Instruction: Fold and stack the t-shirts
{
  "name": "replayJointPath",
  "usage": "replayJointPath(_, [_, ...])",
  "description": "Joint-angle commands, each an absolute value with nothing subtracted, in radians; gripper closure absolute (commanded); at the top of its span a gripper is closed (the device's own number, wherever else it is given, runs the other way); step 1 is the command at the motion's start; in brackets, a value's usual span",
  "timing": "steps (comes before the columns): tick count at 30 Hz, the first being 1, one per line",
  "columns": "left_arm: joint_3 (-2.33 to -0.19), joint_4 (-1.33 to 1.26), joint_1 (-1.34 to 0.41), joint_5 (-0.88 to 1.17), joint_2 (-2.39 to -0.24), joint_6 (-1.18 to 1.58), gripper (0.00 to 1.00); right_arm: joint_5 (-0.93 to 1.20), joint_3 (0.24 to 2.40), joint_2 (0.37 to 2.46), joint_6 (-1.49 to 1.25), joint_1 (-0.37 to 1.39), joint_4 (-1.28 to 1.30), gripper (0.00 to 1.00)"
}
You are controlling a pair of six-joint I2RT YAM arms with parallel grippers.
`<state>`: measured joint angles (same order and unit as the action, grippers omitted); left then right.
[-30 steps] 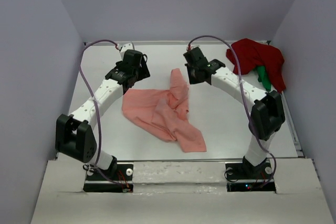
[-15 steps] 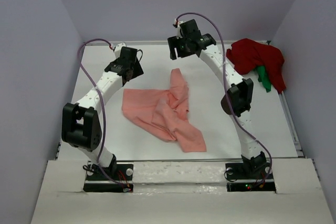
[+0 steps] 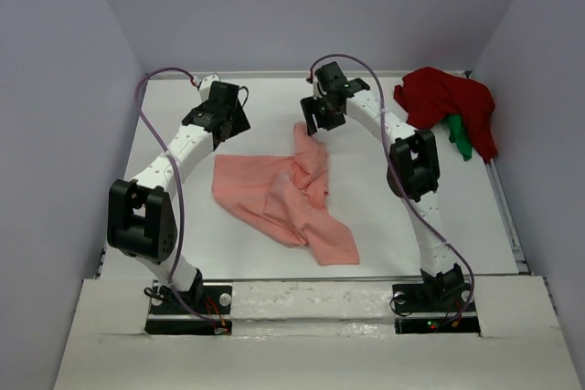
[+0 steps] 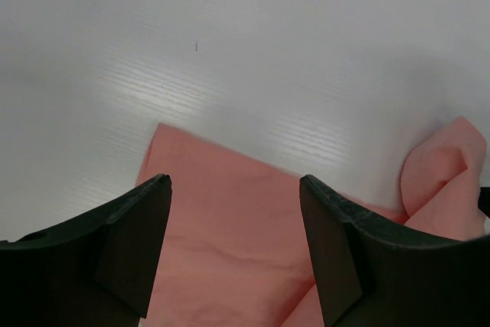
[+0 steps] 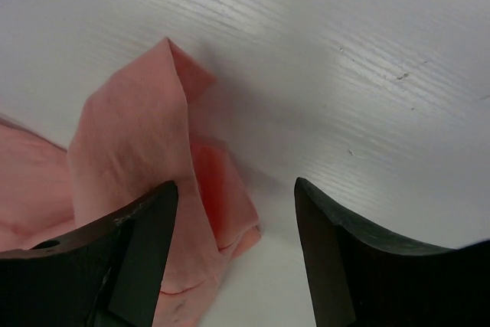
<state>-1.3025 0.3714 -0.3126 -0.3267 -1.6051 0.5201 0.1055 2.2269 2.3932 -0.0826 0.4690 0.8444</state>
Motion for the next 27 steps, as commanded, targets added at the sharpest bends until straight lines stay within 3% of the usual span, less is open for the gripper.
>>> replayJointPath(1, [-1.328,0.348,-0.311,-0.328,-1.560,0.509,0.23,0.062,2.188,2.275,-0.097,0.471,0.776,0.34])
replayJointPath(2, [-1.330,0.348,-0.311,-0.327,-1.563,0.509,0.23,0.033,2.187,2.269,-0.110,0.471,0.775,0.40])
replayJointPath(6, [-1.325,0.331,-0.311,-0.305,-1.566,0.509,0.23,-0.196,2.192,2.226,-0.100,0.497,0.790,0.49])
replayJointPath(12, [-1.312,0.319,-0.311,-0.296,-1.559,0.506,0.23,-0.200,2.198,2.160,-0.072,0.538,0.821,0.49])
replayJointPath(14, [-1.308,0.318,-0.311,-0.291,-1.557,0.508,0.23,-0.126,2.189,2.125,-0.072,0.569,0.825,0.63])
replayJointPath(15, [-1.307,0.318,-0.310,-0.291,-1.557,0.506,0.23,-0.091,2.187,2.114,-0.083,0.580,0.827,0.89])
replayJointPath(16, [-1.307,0.318,-0.311,-0.294,-1.555,0.508,0.23,-0.056,2.183,2.102,-0.092,0.589,0.831,1.00])
replayJointPath(27, [-1.379,0.374,-0.310,-0.403,-1.562,0.491,0.20,-0.044,2.135,2.163,-0.144,0.652,0.836,1.00])
